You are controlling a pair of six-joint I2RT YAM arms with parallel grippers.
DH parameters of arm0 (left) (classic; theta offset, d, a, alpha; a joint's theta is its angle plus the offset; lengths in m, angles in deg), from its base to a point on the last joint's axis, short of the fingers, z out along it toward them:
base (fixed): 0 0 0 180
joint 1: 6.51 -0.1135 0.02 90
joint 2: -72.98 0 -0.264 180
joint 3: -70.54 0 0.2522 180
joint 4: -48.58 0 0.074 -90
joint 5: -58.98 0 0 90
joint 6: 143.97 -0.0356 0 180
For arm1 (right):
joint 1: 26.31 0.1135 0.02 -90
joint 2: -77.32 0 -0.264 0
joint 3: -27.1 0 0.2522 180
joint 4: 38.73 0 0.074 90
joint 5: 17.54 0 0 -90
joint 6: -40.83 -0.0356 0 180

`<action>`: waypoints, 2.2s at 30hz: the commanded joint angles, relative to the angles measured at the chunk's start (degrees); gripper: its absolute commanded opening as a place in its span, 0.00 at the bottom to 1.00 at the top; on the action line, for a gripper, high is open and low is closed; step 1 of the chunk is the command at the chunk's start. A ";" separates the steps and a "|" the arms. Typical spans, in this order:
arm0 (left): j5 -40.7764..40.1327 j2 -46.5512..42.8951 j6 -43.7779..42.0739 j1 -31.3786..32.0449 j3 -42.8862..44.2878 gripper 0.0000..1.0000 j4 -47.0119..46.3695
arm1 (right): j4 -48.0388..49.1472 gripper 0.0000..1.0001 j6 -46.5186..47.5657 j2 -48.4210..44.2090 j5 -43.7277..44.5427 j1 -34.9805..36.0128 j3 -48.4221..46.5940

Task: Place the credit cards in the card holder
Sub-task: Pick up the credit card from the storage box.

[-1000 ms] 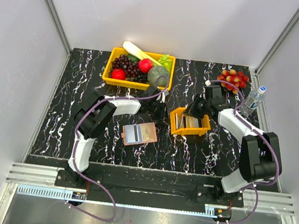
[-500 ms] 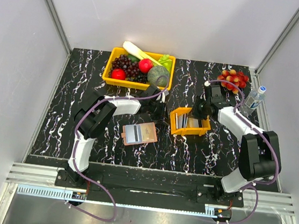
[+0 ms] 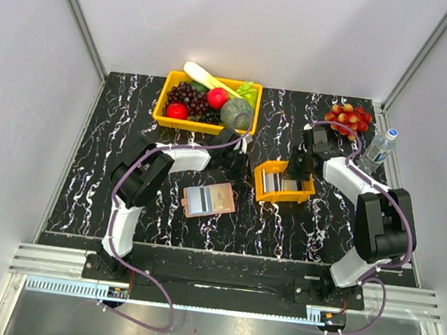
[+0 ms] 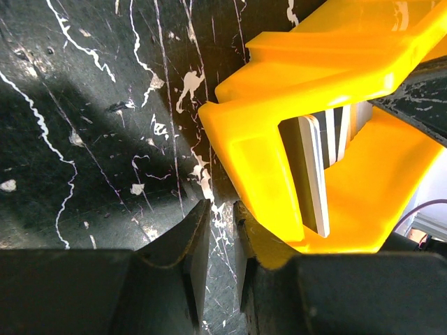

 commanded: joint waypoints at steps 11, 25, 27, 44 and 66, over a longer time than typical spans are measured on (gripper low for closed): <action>1.81 -1.87 -0.07 -0.38 0.21 0.23 -2.99 | 1.30 0.34 -1.10 3.50 4.07 0.27 -4.61; 2.24 -1.52 0.10 -0.74 0.03 0.23 -3.43 | 1.47 0.34 -0.05 6.92 3.37 0.18 -6.37; 2.33 -1.52 0.10 -0.65 0.03 0.23 -3.34 | 2.09 0.32 -0.13 6.93 2.49 0.18 -6.02; 2.51 -1.25 0.19 -0.74 0.21 0.23 -3.52 | 5.60 0.00 0.30 2.10 2.05 0.27 -2.95; 2.33 -1.78 0.10 -0.74 -0.06 0.23 -3.43 | 2.09 0.00 6.28 -10.13 10.92 3.87 -3.73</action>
